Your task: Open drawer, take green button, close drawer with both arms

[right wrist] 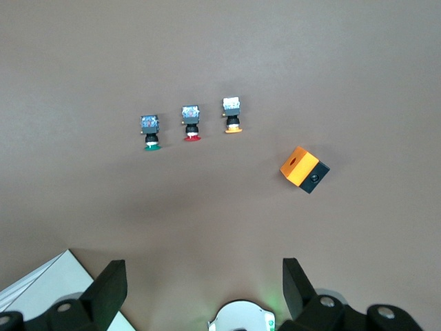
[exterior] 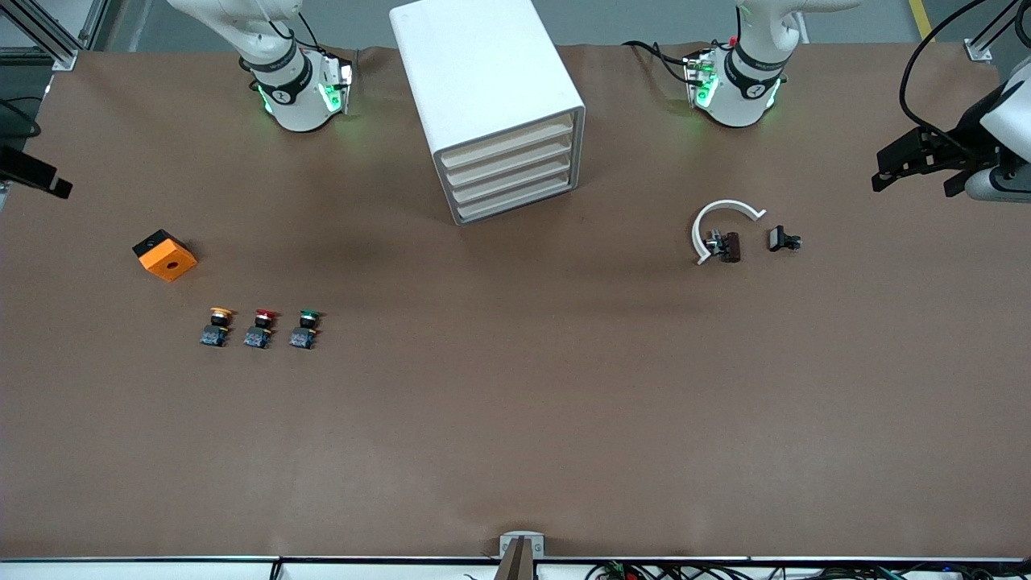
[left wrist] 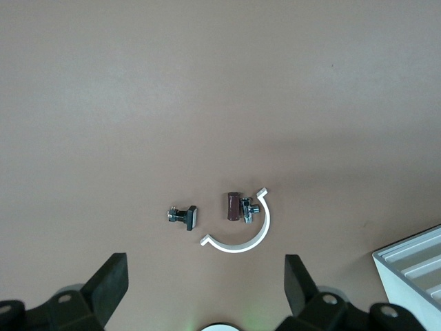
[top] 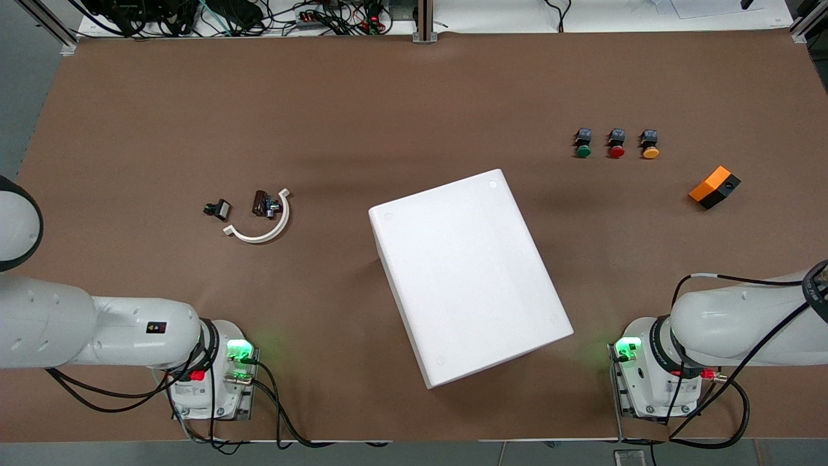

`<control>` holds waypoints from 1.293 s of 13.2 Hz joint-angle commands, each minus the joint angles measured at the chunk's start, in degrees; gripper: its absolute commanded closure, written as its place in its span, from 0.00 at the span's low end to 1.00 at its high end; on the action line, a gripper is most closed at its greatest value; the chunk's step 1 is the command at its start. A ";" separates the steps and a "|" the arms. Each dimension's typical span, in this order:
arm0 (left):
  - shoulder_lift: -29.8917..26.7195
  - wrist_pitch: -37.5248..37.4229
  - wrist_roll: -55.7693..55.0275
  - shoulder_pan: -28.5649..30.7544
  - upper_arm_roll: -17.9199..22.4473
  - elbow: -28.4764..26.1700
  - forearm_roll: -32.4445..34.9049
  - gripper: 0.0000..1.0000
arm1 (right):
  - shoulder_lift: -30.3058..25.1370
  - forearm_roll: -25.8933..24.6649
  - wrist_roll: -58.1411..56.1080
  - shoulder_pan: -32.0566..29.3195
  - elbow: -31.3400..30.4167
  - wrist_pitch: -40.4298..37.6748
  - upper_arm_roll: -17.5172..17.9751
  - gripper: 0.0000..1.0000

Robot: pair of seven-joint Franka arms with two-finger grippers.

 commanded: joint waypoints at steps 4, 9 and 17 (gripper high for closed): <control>0.58 -1.13 -0.32 0.13 -0.42 1.34 0.68 0.00 | -11.46 0.74 0.64 0.74 -12.61 3.88 0.74 0.00; 0.58 -1.13 -0.32 0.13 -0.33 1.43 0.77 0.00 | -14.20 0.31 0.12 2.50 -16.41 7.23 0.66 0.00; 0.67 -1.13 -0.32 0.13 -0.33 1.43 0.77 0.00 | -14.38 0.04 -6.73 1.45 -17.03 8.64 0.22 0.00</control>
